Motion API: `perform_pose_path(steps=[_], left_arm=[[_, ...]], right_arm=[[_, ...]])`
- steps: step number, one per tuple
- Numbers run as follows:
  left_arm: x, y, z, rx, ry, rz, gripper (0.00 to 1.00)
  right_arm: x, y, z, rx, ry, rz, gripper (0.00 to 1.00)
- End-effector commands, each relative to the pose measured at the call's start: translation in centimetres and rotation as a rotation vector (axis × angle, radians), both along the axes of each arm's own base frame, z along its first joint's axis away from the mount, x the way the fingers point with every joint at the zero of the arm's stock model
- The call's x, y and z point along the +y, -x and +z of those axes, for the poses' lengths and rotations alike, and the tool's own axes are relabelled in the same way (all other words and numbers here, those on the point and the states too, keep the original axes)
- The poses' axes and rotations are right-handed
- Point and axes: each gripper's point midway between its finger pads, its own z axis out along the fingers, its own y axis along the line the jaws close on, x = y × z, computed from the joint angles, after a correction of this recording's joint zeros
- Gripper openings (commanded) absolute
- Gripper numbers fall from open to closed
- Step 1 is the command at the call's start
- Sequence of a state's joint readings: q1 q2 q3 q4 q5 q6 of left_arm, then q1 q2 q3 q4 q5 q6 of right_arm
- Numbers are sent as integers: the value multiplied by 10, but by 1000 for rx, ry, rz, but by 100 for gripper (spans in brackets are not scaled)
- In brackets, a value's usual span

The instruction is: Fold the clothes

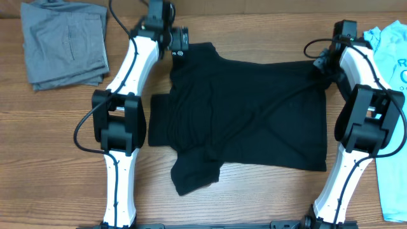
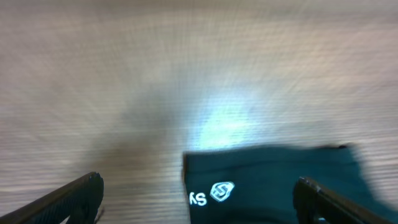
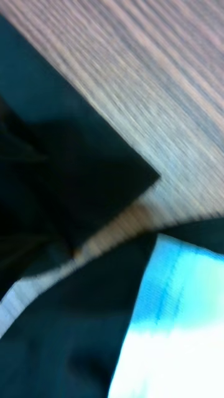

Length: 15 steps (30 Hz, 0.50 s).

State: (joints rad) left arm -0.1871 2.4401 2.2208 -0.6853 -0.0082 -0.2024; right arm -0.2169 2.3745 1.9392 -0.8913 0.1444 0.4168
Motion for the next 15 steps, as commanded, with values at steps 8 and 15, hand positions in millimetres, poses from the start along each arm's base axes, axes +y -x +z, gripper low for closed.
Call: perform_pose_path(steps=[8, 15], left_arm=[[-3, 59, 87, 151, 15, -47, 100], [-5, 123, 51, 452, 12, -1, 78]], right_arm=[[12, -9, 143, -162, -35, -3, 100], [37, 30, 175, -107, -107, 36, 100]])
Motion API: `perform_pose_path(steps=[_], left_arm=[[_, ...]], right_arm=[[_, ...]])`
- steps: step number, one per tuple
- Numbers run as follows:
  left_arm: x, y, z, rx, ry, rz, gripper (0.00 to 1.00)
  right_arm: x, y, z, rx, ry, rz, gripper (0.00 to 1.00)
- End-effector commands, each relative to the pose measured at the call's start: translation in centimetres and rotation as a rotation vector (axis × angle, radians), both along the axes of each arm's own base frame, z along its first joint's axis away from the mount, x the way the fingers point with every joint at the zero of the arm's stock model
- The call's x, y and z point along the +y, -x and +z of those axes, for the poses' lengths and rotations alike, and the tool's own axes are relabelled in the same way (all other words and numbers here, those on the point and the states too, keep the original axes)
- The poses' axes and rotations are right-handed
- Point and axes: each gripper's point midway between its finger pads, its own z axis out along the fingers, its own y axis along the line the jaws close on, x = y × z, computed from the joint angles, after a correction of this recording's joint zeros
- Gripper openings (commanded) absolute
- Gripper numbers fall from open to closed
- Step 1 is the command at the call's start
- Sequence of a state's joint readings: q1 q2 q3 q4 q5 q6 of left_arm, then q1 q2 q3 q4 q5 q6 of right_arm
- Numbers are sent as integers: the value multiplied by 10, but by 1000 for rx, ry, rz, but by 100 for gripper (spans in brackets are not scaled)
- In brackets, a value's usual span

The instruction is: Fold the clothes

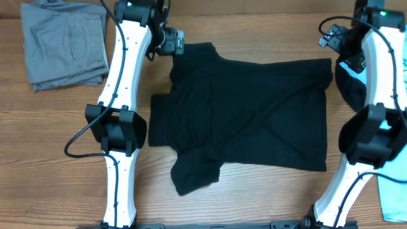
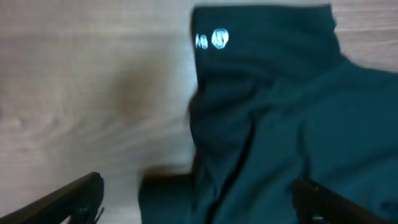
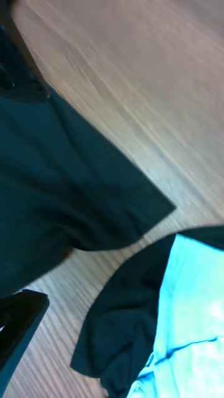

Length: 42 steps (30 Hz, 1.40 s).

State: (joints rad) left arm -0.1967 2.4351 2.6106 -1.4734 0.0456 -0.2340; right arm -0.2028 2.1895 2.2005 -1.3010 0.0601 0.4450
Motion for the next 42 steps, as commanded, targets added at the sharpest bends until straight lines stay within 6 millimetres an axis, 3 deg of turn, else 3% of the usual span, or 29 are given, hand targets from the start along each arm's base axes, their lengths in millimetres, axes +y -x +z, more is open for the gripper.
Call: perform_pose_path(steps=[1, 3, 5, 8, 10, 11, 16, 25, 31, 33, 38, 42], left_arm=[[-12, 19, -8, 81, 23, 12, 70], [-21, 30, -19, 135, 37, 3, 57], [-32, 39, -30, 178, 42, -19, 48], [-47, 54, -53, 242, 32, -52, 22], [-54, 61, -70, 272, 25, -69, 7], [-58, 65, -79, 287, 21, -77, 5], [-61, 80, -111, 347, 2, -87, 5], [-40, 86, -142, 386, -7, -42, 8], [-8, 82, -157, 399, -2, 20, 9], [18, 80, -161, 402, -38, 66, 11], [66, 72, -162, 393, -50, 166, 18], [93, 62, -162, 365, -30, 227, 20]], right_arm=[[12, 10, 24, -17, -45, 26, 100], [17, 20, 8, 46, -58, 71, 100], [18, 23, -7, 78, -53, 102, 91], [19, 24, -36, 101, -59, 118, 54], [25, 27, -57, 118, -93, 125, 37], [28, 30, -66, 128, -111, 129, 31], [45, 50, -107, 188, -198, 141, 19], [56, 85, -155, 281, -258, 84, 18], [54, 104, -177, 325, -250, 34, 14], [49, 107, -178, 339, -221, 15, 11], [46, 104, -178, 326, -202, 12, 8], [50, 95, -178, 297, -195, 23, 8]])
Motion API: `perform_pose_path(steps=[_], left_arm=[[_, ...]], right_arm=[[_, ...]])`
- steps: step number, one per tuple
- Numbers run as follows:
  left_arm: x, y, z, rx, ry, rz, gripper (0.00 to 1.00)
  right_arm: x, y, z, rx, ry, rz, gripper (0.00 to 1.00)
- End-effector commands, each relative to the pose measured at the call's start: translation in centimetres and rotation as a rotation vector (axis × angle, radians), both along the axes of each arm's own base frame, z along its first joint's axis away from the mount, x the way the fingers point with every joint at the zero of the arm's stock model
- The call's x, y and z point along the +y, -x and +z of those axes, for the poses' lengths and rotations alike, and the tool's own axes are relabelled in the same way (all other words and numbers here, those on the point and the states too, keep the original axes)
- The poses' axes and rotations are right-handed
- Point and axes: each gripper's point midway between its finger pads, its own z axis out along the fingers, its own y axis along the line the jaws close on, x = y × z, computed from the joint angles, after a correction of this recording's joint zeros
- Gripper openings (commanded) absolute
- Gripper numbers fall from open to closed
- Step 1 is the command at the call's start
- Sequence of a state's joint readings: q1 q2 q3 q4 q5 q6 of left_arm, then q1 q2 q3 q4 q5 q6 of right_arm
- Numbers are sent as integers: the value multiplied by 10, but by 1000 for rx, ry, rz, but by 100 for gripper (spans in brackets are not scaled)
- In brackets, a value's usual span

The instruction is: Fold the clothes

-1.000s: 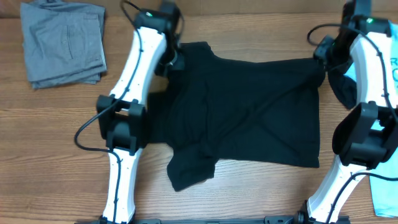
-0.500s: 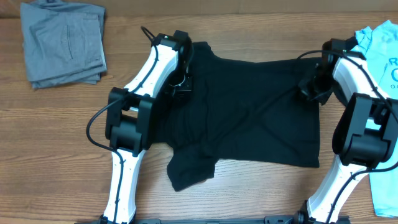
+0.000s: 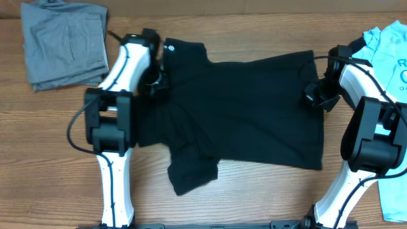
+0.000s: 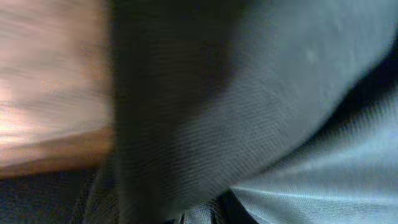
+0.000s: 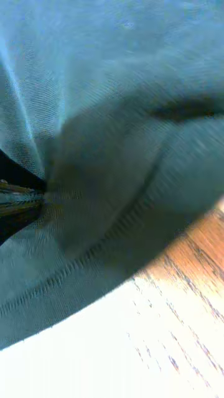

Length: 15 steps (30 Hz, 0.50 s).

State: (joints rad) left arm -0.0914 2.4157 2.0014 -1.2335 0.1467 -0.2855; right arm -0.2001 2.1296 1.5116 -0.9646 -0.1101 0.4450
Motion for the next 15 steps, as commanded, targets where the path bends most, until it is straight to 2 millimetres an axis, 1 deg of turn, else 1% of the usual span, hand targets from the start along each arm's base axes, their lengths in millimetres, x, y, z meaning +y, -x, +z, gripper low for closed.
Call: perform_pose_path(steps=[1, 3, 5, 8, 9, 12, 13, 14, 15], left_arm=[[54, -4, -14, -5, -91, 77, 21], [56, -12, -12, -34, -72, 90, 24], [54, -23, -7, -73, -39, 84, 27], [46, -38, 11, -125, 10, 72, 27], [43, -45, 31, -152, 22, 69, 27], [37, -55, 67, -197, 25, 59, 28], [34, -57, 78, -210, 30, 54, 28], [29, -58, 94, -227, 40, 46, 29], [26, -58, 105, -237, 43, 40, 31]], right_arm=[[3, 7, -19, 34, 31, -1, 8], [6, 0, -17, 12, 35, 5, 8], [9, -8, -12, -11, 37, -2, 8], [10, -23, 6, -41, 37, -4, 10], [10, -33, 25, -65, 41, -2, 15], [7, -47, 63, -109, 48, -2, 23], [7, -50, 75, -121, 50, 1, 27], [7, -52, 92, -136, 49, 2, 32], [8, -52, 102, -142, 48, 2, 35]])
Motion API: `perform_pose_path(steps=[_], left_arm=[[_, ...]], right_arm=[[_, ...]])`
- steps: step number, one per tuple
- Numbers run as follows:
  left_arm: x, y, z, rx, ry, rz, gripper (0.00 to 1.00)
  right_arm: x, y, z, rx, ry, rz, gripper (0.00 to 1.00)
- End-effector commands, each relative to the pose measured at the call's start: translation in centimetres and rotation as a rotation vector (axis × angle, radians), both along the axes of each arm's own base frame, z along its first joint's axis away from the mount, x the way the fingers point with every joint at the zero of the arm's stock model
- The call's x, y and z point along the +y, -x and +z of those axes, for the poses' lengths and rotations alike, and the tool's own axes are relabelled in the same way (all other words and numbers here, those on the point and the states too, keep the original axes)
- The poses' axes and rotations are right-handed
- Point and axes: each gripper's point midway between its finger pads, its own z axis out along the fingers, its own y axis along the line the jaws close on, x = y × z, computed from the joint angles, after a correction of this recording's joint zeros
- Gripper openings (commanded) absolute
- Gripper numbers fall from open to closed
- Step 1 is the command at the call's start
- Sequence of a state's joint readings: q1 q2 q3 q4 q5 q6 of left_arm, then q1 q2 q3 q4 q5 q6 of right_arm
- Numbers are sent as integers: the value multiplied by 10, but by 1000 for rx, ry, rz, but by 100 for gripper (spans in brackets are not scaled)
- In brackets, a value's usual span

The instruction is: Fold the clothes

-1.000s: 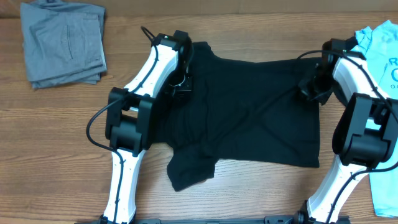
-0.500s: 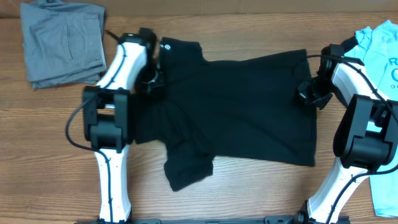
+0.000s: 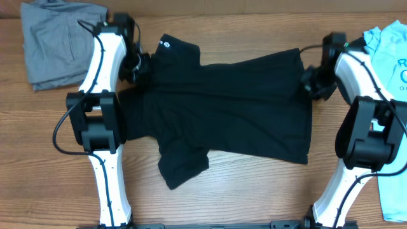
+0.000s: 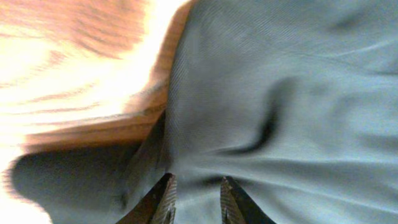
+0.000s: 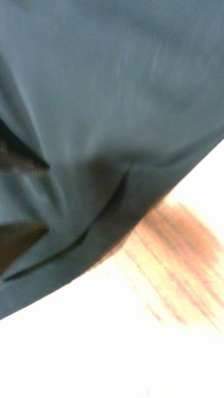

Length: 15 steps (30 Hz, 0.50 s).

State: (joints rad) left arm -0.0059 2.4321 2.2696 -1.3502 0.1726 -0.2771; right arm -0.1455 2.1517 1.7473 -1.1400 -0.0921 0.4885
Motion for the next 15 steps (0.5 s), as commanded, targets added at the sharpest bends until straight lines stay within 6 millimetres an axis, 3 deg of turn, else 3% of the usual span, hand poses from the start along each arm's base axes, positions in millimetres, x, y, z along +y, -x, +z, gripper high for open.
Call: perform_pose_path(steps=[1, 5, 13, 15], left_arm=[[-10, -14, 56, -109, 5, -42, 35], [-24, 0, 93, -118, 3, -79, 37], [-63, 19, 156, -222, 10, -126, 34], [-75, 27, 176, -263, 19, -145, 34]], right_arm=[[-6, -20, 64, -117, 25, -3, 38], [3, -8, 100, -136, -8, 35, 44], [30, 25, 168, -228, 3, 107, 45], [37, 39, 182, -233, 15, 123, 53]])
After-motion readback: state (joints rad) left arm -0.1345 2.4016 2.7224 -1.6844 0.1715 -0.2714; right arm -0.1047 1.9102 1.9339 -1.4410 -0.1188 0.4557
